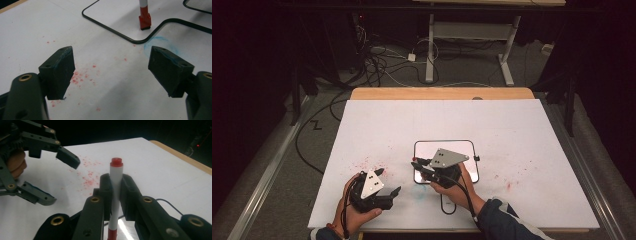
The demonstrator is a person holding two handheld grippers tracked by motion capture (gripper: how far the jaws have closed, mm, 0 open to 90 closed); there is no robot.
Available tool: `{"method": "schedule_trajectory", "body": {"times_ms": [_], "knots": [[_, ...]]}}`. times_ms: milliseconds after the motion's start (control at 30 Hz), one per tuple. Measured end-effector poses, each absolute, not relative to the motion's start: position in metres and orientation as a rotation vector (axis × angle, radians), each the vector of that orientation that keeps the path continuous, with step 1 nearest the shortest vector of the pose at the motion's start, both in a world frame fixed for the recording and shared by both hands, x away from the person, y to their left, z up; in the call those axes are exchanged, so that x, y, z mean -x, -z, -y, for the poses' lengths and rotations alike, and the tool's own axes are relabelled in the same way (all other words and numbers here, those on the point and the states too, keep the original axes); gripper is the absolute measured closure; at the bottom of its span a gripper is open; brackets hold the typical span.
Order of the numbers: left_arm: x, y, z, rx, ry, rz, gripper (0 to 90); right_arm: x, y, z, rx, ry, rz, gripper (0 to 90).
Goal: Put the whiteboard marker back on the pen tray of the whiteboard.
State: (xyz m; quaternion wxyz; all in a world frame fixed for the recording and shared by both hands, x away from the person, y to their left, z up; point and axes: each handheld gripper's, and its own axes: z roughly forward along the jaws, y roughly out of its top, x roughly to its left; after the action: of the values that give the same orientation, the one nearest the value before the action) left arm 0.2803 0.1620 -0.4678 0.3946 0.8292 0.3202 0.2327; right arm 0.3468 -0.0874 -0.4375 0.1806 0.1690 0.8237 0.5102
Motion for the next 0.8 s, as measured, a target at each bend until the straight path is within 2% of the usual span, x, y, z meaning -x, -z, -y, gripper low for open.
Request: {"method": "schedule_trajectory", "body": {"times_ms": [333,667,800], "knots": [[-0.282,0.470,-0.161,-2.111,-0.592,-0.820,20.7,-0.357,0.432,0.117,-0.587,-1.425,-2.276,81.7],[-0.280,0.468,-0.159,-2.116,-0.606,-0.811,20.6,-0.351,0.381,0.182,-0.680,-1.540,-2.176,81.6],[-0.280,0.467,-0.160,-2.110,-0.610,-0.819,20.6,-0.346,0.372,0.213,-0.754,-1.513,-2.169,81.6]]}}
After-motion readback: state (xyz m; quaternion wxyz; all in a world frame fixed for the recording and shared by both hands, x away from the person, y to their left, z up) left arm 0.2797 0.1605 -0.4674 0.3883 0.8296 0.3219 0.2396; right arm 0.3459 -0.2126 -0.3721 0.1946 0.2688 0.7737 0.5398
